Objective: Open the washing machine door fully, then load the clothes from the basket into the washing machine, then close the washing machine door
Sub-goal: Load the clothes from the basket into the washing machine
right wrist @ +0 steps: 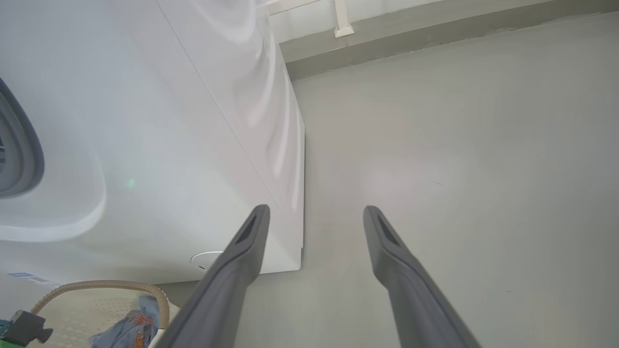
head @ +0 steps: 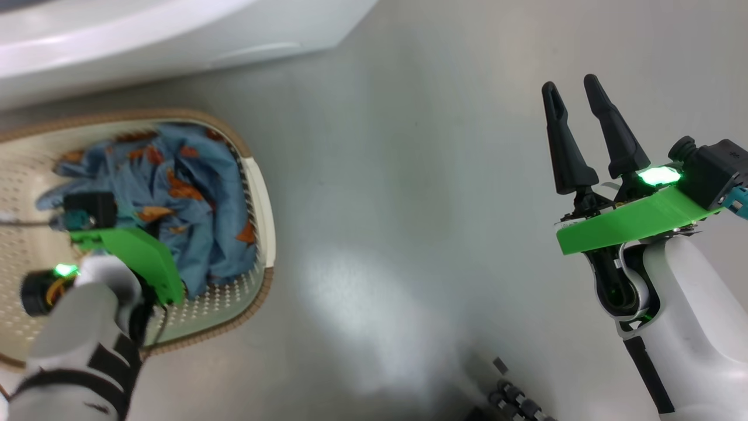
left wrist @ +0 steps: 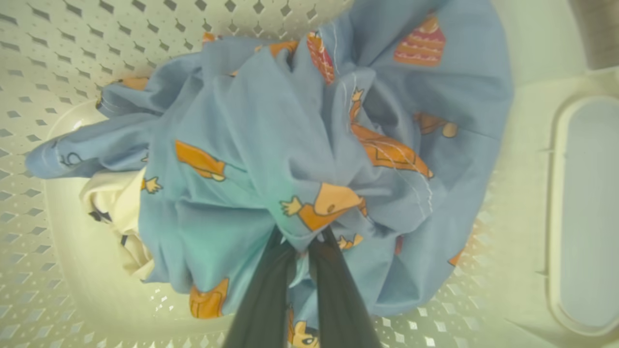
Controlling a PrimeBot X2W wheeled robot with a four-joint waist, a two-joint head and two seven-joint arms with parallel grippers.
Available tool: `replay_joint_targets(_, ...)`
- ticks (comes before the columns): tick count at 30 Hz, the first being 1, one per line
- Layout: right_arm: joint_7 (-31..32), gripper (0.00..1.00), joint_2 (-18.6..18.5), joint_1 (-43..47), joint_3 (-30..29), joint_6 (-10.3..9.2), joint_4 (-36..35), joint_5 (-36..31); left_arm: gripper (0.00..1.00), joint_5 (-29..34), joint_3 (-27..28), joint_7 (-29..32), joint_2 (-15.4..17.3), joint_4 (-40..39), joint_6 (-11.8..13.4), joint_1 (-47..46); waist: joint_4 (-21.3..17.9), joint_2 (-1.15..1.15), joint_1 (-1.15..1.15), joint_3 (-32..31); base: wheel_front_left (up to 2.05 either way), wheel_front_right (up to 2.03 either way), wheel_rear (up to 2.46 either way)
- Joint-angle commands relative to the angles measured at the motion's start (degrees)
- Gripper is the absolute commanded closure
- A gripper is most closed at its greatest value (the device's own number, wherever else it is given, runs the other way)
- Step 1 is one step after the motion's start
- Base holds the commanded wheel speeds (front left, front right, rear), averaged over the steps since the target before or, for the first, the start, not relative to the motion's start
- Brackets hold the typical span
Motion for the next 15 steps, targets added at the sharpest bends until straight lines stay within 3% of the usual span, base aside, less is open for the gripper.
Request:
replay_joint_targets(1, -0.4, 0.0, -0.8, 1.8, 0.9, 0.32, -0.7, 0.1, 1.0, -0.9, 0.5, -1.5, 1.1, -1.3, -0.1, 2.9, 1.3, 0.0, 0.0, -3.8, 0.0, 0.0, 0.0)
replay_joint_targets(15, -0.4, 0.0, -2.6, 5.8, 2.1, 0.32, 2.3, 0.4, 1.0, -7.9, -4.0, -12.1, 0.2, -12.3, -0.1, 14.1, 7.8, 0.0, 0.0, -19.8, 0.0, 0.0, 0.0)
